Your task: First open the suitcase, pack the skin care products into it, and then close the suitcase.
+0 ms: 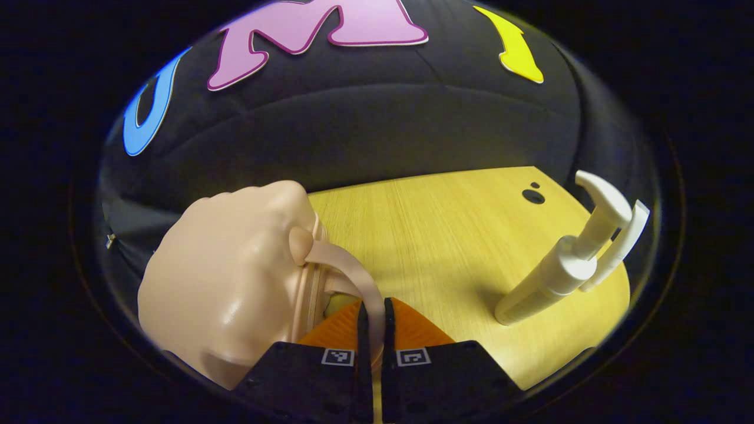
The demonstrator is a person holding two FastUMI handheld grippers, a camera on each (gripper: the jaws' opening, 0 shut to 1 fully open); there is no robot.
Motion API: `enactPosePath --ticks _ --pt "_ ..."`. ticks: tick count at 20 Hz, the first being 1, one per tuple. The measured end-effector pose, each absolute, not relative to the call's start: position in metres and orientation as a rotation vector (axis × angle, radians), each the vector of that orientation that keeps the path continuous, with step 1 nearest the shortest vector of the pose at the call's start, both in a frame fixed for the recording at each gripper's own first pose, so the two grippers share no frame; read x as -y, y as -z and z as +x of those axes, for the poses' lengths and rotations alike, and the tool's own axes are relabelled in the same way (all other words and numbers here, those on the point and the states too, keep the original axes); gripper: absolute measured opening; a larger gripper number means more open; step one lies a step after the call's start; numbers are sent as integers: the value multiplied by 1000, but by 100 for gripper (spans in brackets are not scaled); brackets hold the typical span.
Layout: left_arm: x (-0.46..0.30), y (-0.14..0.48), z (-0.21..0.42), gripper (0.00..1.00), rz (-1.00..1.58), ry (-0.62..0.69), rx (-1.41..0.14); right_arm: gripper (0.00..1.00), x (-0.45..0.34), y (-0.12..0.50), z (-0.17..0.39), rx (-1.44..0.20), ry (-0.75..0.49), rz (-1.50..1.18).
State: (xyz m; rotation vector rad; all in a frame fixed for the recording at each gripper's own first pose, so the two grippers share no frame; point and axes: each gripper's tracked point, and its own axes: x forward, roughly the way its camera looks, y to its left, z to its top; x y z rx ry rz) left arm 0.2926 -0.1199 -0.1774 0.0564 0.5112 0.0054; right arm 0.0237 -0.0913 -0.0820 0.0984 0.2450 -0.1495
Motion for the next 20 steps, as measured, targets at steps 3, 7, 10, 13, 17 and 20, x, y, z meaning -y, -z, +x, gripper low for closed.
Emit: enactPosePath --ticks 3,7,10,13,17,20 --pt "112 138 279 11 -78 3 -497 98 75 76 22 -236 119 98" --pt "86 55 260 10 -22 -13 -368 98 51 65 26 -205 54 82" --pt "43 -11 244 10 -79 -32 -319 98 37 59 28 -185 18 70" --pt "-31 -50 231 10 -99 -83 -316 98 22 56 32 -180 -13 81" --pt "-147 -77 227 10 52 -191 -289 98 5 54 34 -183 -55 61" --pt "-224 -72 225 10 135 -260 -280 98 -1 55 37 -197 -64 47"
